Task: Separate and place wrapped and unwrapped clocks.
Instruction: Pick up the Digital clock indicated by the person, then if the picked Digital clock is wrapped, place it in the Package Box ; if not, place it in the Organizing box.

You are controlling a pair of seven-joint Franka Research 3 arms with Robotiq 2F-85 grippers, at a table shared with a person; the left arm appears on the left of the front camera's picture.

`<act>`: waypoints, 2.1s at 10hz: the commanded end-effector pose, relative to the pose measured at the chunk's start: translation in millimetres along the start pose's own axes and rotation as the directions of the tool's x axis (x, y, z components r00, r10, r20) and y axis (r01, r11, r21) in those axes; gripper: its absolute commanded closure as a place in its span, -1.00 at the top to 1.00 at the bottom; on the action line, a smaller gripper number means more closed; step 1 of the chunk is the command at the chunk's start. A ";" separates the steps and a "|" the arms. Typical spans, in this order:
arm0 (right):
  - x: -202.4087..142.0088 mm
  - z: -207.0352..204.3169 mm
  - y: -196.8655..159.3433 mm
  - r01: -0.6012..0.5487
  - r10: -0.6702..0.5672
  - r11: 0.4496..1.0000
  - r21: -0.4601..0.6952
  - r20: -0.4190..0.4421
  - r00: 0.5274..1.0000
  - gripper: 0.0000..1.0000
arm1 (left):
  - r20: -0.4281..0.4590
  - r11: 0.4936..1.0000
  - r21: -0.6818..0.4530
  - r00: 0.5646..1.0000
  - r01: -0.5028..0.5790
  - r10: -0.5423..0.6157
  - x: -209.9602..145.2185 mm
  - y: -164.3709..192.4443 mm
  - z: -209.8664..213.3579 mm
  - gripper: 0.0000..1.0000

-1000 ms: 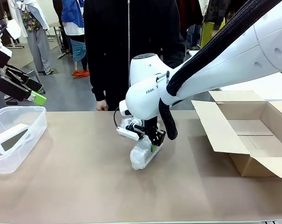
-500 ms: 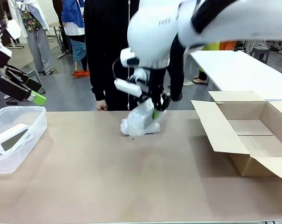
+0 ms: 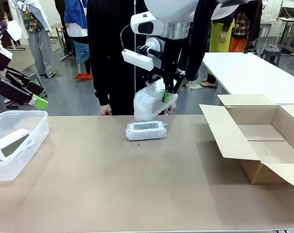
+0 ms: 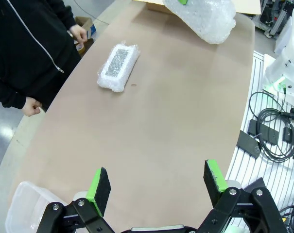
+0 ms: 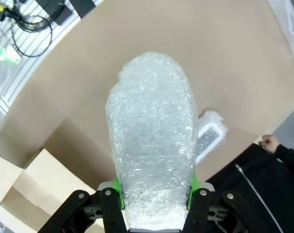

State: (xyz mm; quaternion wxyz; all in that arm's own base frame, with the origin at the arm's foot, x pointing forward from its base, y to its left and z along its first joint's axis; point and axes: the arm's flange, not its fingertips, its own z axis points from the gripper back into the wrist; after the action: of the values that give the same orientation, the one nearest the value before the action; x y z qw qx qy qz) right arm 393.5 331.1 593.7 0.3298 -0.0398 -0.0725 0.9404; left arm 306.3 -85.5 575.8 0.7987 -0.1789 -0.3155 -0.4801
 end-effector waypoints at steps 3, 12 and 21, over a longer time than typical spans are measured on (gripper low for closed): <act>5.4 7.1 4.5 -0.007 0.007 1.000 -0.006 -0.008 1.000 -0.92 | 0.004 1.000 -0.001 1.000 -0.001 0.001 -0.7 -0.2 0.8 1.00; 5.4 7.1 4.5 -0.007 0.007 1.000 -0.006 -0.008 1.000 -0.92 | 0.004 1.000 -0.001 1.000 -0.001 0.001 -0.7 -0.2 0.8 1.00; -186.5 36.7 98.8 0.509 -0.503 0.861 -0.001 0.155 0.851 0.04 | 0.004 1.000 -0.001 1.000 -0.001 0.001 -0.7 -0.2 0.8 1.00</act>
State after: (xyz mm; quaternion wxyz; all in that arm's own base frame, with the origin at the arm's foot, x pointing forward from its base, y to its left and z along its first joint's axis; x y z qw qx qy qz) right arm 465.5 146.1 626.1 0.5125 0.0016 -0.1082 0.8519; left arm 306.2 -85.3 576.1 0.7987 -0.1789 -0.3160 -0.4798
